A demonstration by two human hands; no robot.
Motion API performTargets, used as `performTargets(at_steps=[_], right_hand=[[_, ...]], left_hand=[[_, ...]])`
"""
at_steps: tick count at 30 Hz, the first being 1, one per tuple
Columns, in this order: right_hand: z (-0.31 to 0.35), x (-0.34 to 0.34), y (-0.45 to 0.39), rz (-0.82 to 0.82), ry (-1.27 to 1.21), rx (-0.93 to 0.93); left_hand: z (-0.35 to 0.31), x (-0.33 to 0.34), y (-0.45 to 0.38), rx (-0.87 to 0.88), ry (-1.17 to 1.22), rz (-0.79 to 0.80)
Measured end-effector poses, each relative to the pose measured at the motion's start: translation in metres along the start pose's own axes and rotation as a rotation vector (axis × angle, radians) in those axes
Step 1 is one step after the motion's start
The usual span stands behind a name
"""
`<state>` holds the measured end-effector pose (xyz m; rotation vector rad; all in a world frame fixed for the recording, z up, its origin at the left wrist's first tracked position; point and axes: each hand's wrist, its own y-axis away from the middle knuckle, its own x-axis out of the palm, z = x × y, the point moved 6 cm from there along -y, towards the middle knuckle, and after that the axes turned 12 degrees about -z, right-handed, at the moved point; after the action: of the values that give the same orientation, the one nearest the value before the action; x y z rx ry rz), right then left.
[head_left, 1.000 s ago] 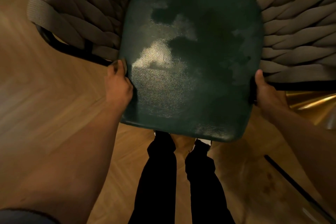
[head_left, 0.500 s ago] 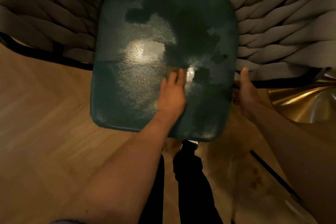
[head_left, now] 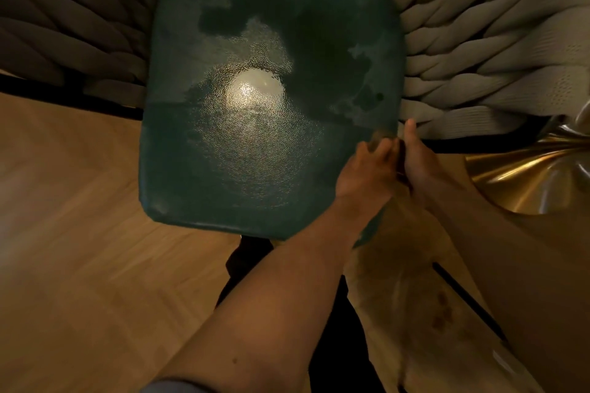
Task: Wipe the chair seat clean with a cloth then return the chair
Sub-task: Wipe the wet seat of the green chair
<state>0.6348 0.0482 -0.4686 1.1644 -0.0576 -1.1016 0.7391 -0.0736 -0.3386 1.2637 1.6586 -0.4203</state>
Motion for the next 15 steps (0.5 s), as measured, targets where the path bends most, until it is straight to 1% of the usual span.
performTargets(at_steps=[4,6,7,10,15], right_hand=[[0.045,0.006,0.057,-0.041,0.093,-0.095],[0.065,0.011,0.077,-0.064,0.173,-0.171],[0.071,0.011,0.081,-0.101,0.207,-0.21],[0.084,0.015,0.09,-0.168,0.261,-0.257],[0.091,0.024,0.086,-0.167,0.315,-0.258]], left_hand=[[0.018,-0.012,0.002,0.103,-0.091,-0.071],[0.031,-0.022,0.003,0.146,-0.134,-0.082],[0.039,-0.026,0.004,0.152,-0.159,-0.079],[0.067,-0.038,0.007,0.102,-0.19,-0.071],[0.123,-0.058,0.014,-0.034,-0.236,-0.078]])
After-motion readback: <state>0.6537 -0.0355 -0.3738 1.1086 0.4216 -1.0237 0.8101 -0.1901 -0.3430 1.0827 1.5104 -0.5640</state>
